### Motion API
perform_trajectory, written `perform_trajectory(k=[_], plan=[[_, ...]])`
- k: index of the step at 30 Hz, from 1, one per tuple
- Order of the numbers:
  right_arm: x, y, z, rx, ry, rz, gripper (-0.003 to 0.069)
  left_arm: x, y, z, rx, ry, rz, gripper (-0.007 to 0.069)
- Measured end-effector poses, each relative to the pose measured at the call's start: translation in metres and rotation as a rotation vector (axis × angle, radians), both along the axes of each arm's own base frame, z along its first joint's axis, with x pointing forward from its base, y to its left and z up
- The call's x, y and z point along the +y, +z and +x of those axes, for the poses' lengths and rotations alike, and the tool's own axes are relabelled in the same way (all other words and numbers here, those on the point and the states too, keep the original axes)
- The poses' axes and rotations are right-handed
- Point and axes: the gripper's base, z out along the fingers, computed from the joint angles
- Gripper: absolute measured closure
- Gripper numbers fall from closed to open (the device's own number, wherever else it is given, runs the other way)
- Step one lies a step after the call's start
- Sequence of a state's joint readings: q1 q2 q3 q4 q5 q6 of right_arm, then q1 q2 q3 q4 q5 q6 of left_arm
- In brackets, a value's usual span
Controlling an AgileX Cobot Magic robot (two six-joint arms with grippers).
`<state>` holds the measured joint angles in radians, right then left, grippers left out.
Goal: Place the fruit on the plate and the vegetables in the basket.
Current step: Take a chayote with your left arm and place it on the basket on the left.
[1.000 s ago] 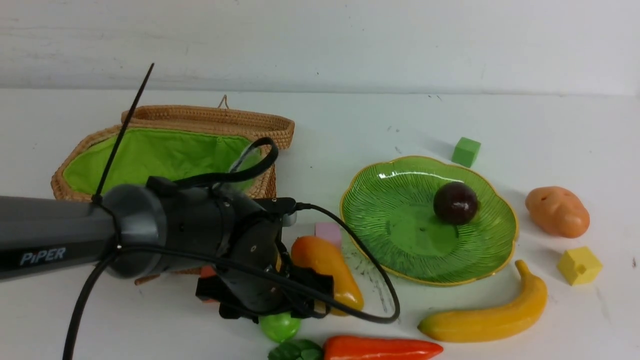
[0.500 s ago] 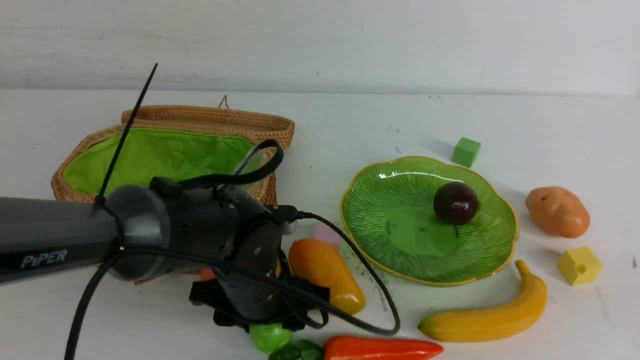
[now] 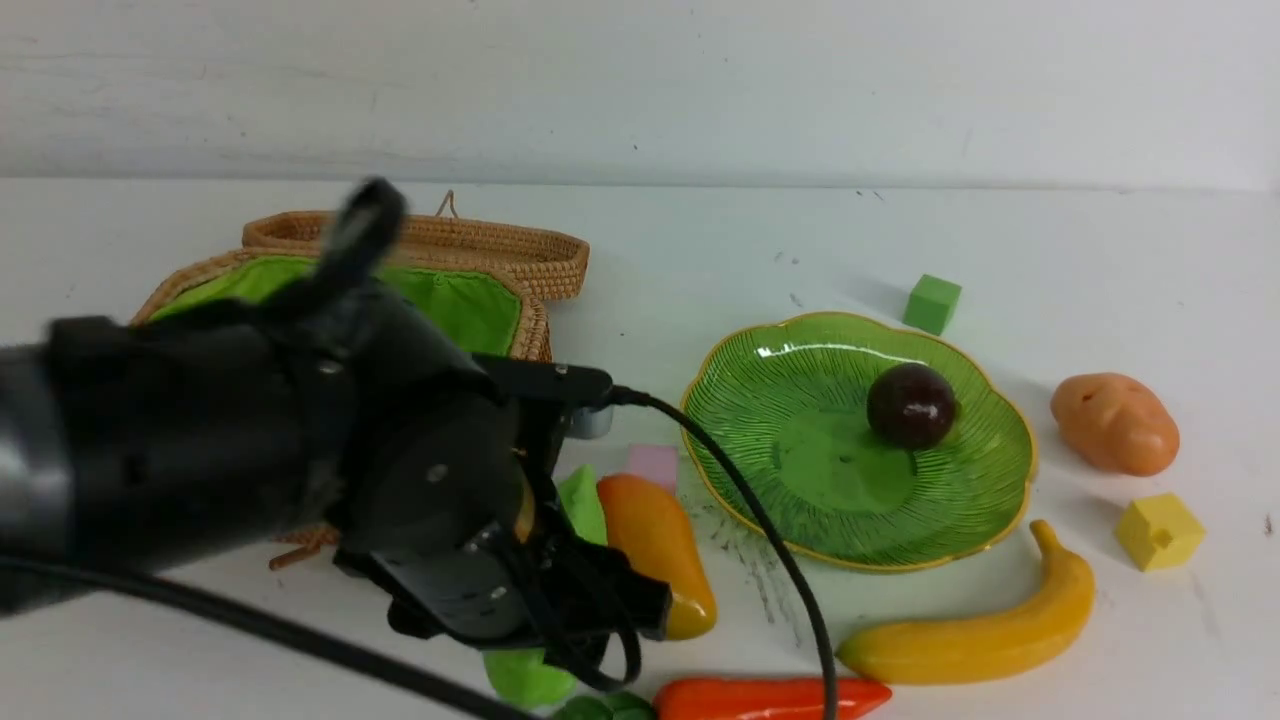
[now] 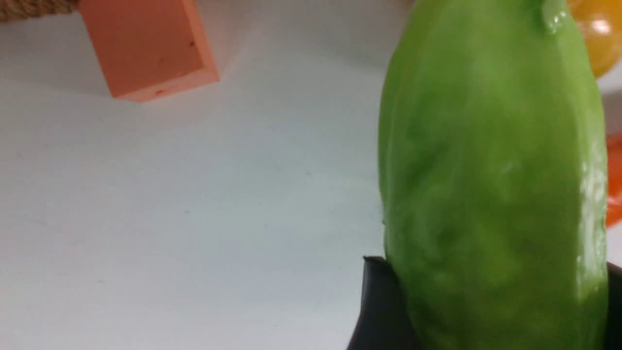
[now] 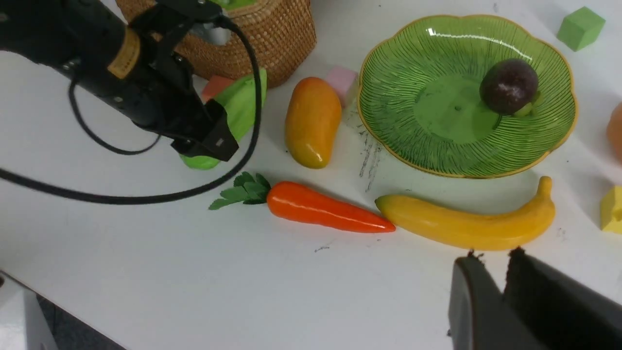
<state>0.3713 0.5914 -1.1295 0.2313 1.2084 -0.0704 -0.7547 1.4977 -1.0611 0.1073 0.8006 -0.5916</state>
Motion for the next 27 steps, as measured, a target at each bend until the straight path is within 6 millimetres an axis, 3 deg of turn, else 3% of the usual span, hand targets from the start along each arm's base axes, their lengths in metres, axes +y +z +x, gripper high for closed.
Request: perform_trajectory(k=[1,5,11,18,27], plan=[[0.001,0.003,0.001,-0.028,0.003,0.020,0.0549,0.006,0.017,-0.006,-0.055,-0.048,-0.018,0.0165],[0.005,0.013,0.005,-0.142,0.028,0.070,0.0549,0.023,0.052,-0.016,-0.240,-0.179,0.009,0.0165],[0.012,0.027,0.005,-0.280,0.101,0.162,0.0545,0.049,0.075,-0.005,-0.508,-0.264,0.254,0.0165],[0.017,0.031,0.002,-0.320,0.163,0.198,0.0544,0.092,0.060,0.045,-0.546,-0.263,0.494,0.0165],[0.018,0.031,0.001,-0.316,0.172,0.194,0.0544,0.124,0.033,0.091,-0.566,-0.324,0.599,0.0165]])
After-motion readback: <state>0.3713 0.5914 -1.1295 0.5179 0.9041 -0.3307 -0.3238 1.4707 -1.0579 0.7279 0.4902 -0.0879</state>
